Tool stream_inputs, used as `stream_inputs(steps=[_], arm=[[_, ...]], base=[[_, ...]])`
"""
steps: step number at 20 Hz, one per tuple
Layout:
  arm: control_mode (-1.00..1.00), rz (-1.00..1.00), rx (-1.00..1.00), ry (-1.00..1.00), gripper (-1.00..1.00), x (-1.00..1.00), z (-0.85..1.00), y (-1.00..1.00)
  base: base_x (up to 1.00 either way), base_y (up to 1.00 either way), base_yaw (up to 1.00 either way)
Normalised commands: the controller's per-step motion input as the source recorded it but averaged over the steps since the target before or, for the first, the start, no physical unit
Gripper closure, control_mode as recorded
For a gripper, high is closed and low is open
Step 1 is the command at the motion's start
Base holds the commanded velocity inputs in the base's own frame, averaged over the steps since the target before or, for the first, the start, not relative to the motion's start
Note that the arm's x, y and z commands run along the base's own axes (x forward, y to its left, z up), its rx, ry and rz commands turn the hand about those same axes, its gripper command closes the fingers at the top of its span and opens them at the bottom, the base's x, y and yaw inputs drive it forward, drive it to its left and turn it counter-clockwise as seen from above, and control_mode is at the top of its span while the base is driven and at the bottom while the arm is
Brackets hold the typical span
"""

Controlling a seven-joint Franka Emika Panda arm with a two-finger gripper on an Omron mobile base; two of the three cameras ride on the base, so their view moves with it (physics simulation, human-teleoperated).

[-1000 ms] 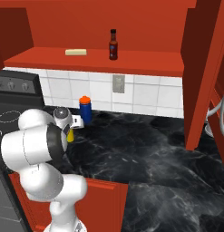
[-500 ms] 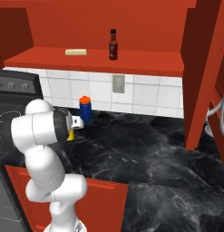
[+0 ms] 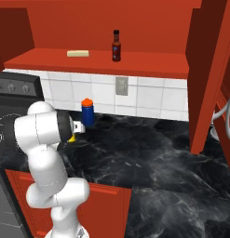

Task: Pick the condiment bottle and mustard from the counter and place them in the cabinet.

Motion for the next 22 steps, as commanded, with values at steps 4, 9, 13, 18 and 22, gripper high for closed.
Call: stream_inputs(steps=[4,9,13,18,22], arm=[[-1.00,-0.03,0.02,-0.08,1.00,-0.32,0.67,0.00],[-1.00,-0.02,0.02,-0.07,1.00,-0.49,0.94,-0.04],[-1.00,-0.02,0.01,-0.05,1.00,-0.56,1.00,-0.10],[-1.00,-0.03,0.00,-0.04,1.00,-0.46,1.00,-0.12],[-1.00,-0.05,0.00,0.00,1.00,-0.37,1.00,-0.16]], base=[[0.00,0.00,0.00],[0.00,0.00,0.00],[0.00,0.00,0.00],[0.00,0.00,0.00],[0.00,0.00,0.00]])
